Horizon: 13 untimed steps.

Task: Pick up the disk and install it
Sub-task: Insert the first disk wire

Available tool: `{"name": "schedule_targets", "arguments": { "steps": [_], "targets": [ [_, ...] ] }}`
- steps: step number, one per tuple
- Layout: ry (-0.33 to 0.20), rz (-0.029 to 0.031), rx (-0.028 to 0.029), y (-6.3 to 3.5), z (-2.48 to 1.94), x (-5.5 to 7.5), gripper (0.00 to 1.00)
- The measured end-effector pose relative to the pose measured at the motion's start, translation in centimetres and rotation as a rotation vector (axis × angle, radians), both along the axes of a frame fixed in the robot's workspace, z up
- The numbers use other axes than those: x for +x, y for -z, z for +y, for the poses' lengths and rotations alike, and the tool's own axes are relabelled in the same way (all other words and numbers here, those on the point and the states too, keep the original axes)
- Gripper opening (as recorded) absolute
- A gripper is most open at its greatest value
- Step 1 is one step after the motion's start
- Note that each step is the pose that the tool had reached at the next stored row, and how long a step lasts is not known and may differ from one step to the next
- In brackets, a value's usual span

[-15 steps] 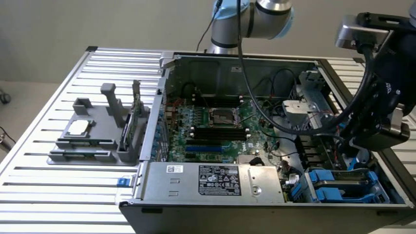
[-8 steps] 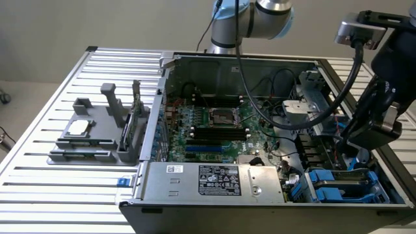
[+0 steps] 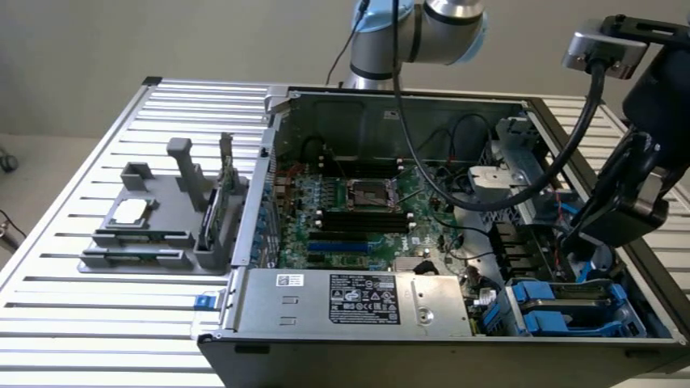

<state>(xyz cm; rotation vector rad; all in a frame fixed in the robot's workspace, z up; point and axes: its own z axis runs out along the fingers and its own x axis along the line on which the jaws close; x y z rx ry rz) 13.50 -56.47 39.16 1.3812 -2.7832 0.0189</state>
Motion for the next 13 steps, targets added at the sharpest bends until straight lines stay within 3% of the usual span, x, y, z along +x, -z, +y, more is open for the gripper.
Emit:
{"name": "schedule_targets", "arguments": {
  "steps": [5, 13],
  "targets": [
    [0.018, 0.0, -0.0005, -0.12, 0.01, 0.57, 0.4],
    [0.146, 0.0001, -0.0005, -0.08, 0.01, 0.58, 0.4]
  ]
}}
